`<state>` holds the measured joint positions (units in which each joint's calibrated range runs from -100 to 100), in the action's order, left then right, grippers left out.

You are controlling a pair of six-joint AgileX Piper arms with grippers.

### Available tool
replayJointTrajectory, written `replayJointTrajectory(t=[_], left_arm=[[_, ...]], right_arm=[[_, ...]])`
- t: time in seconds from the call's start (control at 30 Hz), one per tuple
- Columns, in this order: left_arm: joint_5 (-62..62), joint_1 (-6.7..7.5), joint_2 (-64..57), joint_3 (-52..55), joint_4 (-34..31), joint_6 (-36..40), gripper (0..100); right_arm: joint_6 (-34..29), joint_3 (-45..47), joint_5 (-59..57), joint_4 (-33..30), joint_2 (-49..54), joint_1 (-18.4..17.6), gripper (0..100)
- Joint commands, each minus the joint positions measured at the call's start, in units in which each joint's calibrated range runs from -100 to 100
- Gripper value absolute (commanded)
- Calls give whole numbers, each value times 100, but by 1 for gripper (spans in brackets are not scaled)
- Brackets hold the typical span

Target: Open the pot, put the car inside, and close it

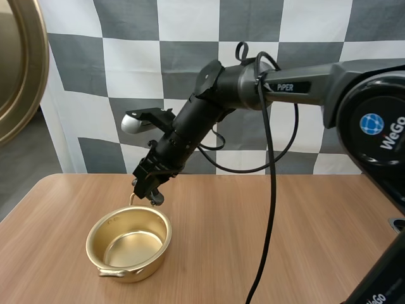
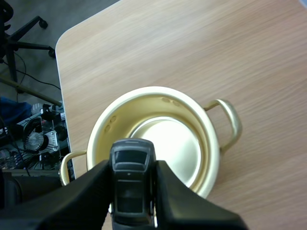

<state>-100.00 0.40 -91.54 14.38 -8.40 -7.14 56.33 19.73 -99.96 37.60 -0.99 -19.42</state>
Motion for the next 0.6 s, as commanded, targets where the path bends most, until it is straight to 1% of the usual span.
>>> replayJointTrajectory(t=[0.0,0.1,0.3,0.57], left_arm=[[0,-1,-15,-2,5,0,0],[0,-1,-14,-2,27,0,0],[0,-1,-14,-2,40,0,0],[0,-1,-14,-2,40,0,0]], right_arm=[[79,-5,-4,58,-166,-5,0],[102,-5,-4,72,-353,-5,0],[238,-5,-4,320,-690,-26,0],[315,-5,-4,320,-1119,-258,0]])
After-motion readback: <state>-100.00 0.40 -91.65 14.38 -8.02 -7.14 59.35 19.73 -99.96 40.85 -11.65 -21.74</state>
